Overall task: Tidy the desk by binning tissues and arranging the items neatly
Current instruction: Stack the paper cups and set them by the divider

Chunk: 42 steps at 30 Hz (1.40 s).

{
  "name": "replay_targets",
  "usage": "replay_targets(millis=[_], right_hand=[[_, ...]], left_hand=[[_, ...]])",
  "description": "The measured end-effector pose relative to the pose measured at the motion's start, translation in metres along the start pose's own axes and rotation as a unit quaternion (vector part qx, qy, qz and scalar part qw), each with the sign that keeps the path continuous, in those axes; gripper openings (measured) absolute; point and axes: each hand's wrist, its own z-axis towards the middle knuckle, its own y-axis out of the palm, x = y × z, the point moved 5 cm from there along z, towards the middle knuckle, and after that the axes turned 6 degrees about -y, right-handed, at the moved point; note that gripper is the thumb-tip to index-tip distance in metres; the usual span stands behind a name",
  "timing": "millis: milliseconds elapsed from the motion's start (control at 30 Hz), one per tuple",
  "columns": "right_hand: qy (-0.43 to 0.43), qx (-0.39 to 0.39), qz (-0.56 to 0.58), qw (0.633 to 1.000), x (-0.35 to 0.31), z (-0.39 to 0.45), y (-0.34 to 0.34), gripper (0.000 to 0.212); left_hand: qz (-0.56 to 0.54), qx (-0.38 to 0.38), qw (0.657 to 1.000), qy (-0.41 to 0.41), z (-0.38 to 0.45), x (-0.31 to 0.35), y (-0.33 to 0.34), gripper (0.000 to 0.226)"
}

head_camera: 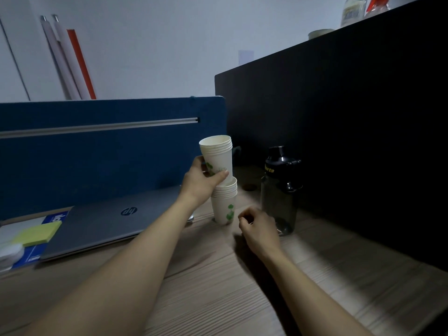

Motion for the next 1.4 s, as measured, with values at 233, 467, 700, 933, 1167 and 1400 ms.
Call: replay_targets(millis=[233,467,700,933,1167,1400], right_hand=[[0.004,-0.001,-0.004,1.0,0.002,0.001,-0.001,0.014],[0.006,-0.007,-0.008,1.0,0.003,0.002,0.001,0.015],[0.008,-0.047,0.02,0.999,0.002,0.002,0.008,0.041],[0.024,-0.031,0.06,0.997,0.0,0.018,0.026,0.038],[0.07,-0.04,0.044,0.996,0.003,0.057,0.066,0.032],[0.05,-0.048,0.036,0.997,-0.003,0.099,0.109,0.023]], left_hand=[[0.018,-0.001,1.0,-0.007,-0.006,-0.014,0.017,0.069],[0.063,0.004,0.998,-0.01,-0.02,-0.028,0.0,0.08],[0.229,-0.011,0.973,0.003,-0.055,-0.065,-0.058,0.076],[0.383,-0.01,0.923,0.031,-0.074,-0.099,-0.074,0.062],[0.431,-0.001,0.9,0.06,-0.064,-0.109,-0.071,0.047],[0.44,0.027,0.897,0.032,-0.055,-0.119,-0.091,0.054]])
